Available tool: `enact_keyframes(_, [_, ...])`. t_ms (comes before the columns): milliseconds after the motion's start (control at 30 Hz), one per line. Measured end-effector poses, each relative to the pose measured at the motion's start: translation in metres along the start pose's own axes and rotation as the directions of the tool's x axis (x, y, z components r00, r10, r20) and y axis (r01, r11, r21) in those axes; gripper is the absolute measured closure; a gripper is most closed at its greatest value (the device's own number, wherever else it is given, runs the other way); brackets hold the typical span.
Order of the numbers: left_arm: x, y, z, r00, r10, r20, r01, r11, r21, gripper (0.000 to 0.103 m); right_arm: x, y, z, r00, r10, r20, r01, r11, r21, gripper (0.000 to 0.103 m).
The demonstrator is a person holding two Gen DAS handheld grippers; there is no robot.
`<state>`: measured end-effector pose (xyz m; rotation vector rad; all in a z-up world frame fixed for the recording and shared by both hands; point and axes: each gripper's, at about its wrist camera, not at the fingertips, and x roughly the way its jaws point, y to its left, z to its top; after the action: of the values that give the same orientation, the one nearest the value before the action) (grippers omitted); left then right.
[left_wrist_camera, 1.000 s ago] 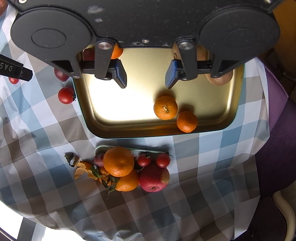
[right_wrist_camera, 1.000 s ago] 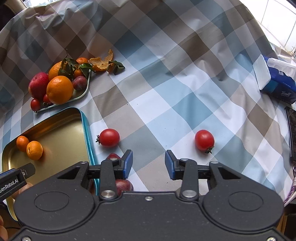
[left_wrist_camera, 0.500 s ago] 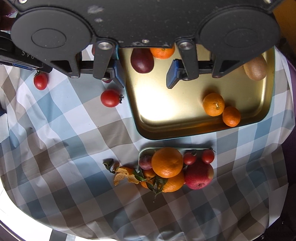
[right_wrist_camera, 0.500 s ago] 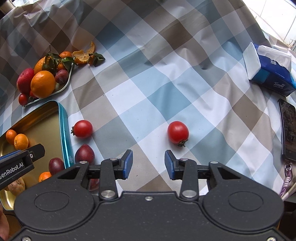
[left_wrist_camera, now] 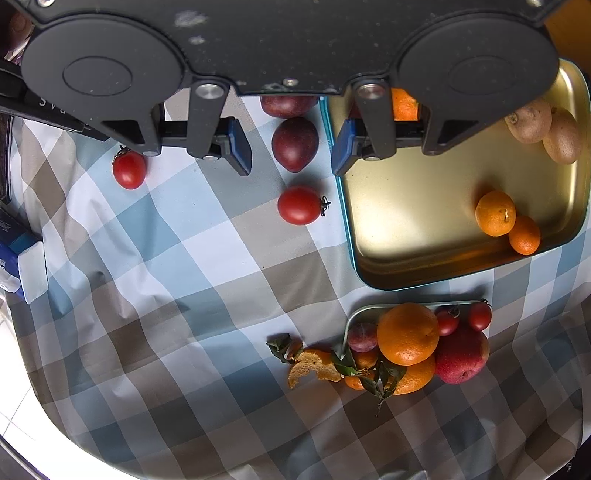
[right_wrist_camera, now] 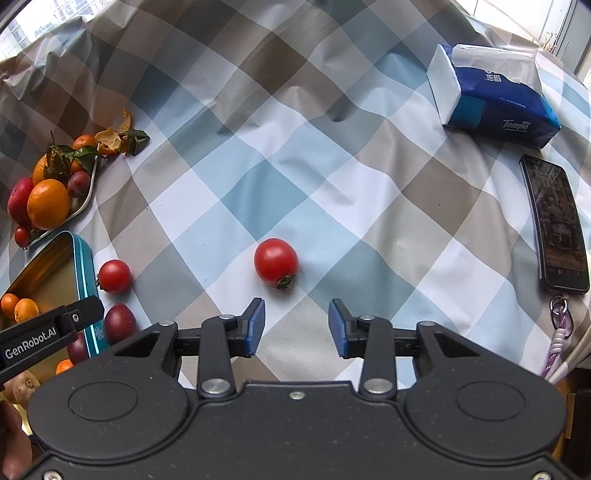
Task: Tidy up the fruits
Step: 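Position both open tools over the dark red plums on the cloth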
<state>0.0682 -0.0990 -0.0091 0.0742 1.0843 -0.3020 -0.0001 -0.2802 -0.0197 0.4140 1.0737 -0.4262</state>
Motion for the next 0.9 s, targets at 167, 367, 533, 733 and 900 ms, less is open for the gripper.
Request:
enact_keyframes(167, [0.017,-0.019,-0.005,0.999,0.009,-0.04,-0.008,1.0,0.014,0.054,-0.003,-0.005,-0.002,1.0,0.007,0.005,-0.007,1.0,-0.004,0.056])
enact_keyframes(367, [0.031,-0.04,-0.008,0.995,0.097,-0.039,-0.095,0.994,0.047,0.053,0.0,-0.011,-0.006,1.0,0.011,-0.005,-0.011,1.0,-0.001,0.056])
enact_keyframes(533, [0.043,-0.05,-0.005,0.981,0.193,-0.008,-0.192,0.979,0.065,0.053,0.0,-0.014,-0.009,1.0,0.009,-0.006,-0.009,1.0,-0.008,0.056])
enact_keyframes(733, [0.058,-0.056,-0.003,0.969,0.249,-0.009,-0.247,0.965,0.084,0.051,-0.003,-0.018,-0.013,1.0,0.009,0.007,-0.008,1.0,-0.016,0.056])
enact_keyframes(900, [0.059,-0.053,0.0,0.961,0.276,-0.014,-0.275,0.96,0.045,0.05,-0.004,-0.019,-0.016,1.0,0.015,0.013,-0.015,1.0,-0.024,0.056])
